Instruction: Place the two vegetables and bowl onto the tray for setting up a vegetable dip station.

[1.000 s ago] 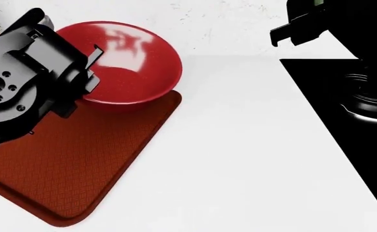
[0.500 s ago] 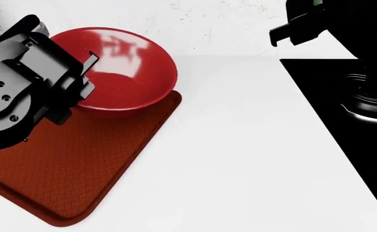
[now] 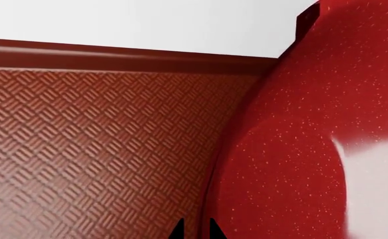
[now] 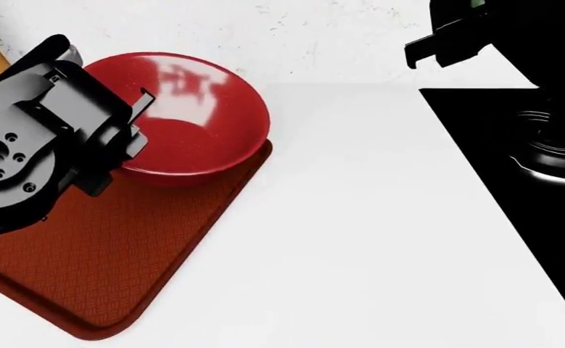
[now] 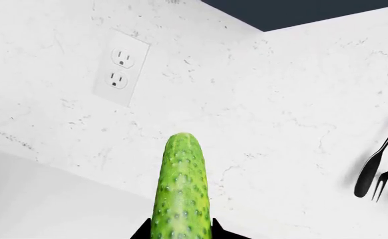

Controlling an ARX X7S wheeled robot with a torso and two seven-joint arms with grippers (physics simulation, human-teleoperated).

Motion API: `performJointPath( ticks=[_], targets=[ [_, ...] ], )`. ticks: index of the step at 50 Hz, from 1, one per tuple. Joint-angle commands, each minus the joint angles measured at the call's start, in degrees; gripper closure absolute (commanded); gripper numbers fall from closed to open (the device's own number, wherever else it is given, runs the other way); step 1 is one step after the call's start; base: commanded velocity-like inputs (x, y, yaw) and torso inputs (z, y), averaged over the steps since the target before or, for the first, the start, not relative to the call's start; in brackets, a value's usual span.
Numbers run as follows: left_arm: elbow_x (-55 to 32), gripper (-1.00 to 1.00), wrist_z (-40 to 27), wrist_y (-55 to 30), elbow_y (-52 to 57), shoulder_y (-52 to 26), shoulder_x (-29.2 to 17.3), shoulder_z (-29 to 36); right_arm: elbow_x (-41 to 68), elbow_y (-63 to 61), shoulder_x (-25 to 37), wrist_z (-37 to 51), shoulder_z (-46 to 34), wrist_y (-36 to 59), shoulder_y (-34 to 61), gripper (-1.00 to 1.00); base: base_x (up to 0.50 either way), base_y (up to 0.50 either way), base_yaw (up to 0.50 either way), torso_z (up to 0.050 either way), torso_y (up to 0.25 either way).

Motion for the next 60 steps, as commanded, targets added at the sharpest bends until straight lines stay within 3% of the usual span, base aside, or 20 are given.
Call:
performJointPath(
  ticks=[1,18,19,37,60],
  targets=[
    [0.4,1.0,-0.2,0.2,0.1,0.4,0.0,-0.2,-0.5,-0.2,0.1,0.0,0.1,0.2,0.3,1.0,0.0,0.0,0.0,0.0,0.0],
    [-0.3,1.0,0.6,-0.3,-0.5,1.5,-0.3,-1.5,-0.6,-0.2,0.0,-0.1,-0.1,0.0,0.4,1.0,0.0,0.0,0.0,0.0,0.0],
    [-0.3,-1.0,0.4,-0.2,-0.2,1.3,-0.4,-1.5,-0.6,-0.2,0.1,-0.2,-0.2,0.0,0.4,1.0,0.0,0.0,0.0,0.0,0.0],
    [0.6,-1.0,-2.7,0.1,1.7,-1.3,-1.8,-1.6,-0.7,0.2,0.4,-0.3,-0.1,-0.3,0.7,1.0,0.0,0.0,0.0,0.0,0.0],
    [6.6,-1.0,-10.0,2.0,7.7,-15.7,-9.6,-1.6,1.2,-0.7,-1.1,-0.7,0.0,-0.6,0.8,1.0,0.0,0.0,0.0,0.0,0.0]
  ],
)
